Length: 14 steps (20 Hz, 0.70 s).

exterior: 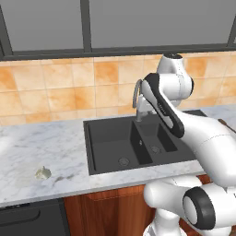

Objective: Turn on the sink faucet. Then move the garlic from the counter to the sink. Turn off the sink. Move the vegetable from the sink to the pot next to the stove. Finally move the pot to the front center burner.

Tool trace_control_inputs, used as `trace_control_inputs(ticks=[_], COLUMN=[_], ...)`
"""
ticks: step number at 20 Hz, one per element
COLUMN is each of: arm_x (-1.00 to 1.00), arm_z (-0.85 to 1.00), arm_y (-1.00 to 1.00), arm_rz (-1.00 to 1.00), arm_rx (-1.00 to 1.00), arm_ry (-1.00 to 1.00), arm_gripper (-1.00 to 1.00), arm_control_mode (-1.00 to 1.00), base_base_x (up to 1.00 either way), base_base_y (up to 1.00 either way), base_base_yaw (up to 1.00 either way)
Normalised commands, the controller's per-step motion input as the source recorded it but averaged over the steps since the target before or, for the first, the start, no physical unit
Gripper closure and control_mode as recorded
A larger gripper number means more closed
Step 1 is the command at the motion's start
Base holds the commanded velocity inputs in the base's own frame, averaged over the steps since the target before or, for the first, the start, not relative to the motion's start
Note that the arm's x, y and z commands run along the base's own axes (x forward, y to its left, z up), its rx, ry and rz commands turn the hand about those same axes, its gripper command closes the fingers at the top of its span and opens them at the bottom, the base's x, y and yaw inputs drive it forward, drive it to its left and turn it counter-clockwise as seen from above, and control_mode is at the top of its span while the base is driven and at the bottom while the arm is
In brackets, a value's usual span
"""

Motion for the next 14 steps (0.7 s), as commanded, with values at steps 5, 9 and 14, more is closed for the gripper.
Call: trace_control_inputs(ticks=[5, 9, 14], arm_x=[-0.01, 0.05, 0.0], arm_z=[-0.05, -0.29, -0.23], arm_y=[-0.13, -0.36, -0.85], arm_rz=[-0.01, 0.01, 0.01], arm_rx=[0.02, 0.0, 0.06], arm_ry=[-0.06, -0.07, -0.09], arm_gripper=[-1.0, -1.0, -1.0], arm_control_mode=[-1.0, -1.0, -1.0], base_base_x=[0.0, 0.0, 0.0], base_base_y=[0.0, 0.0, 0.0], base_base_yaw=[0.0, 0.0, 0.0])
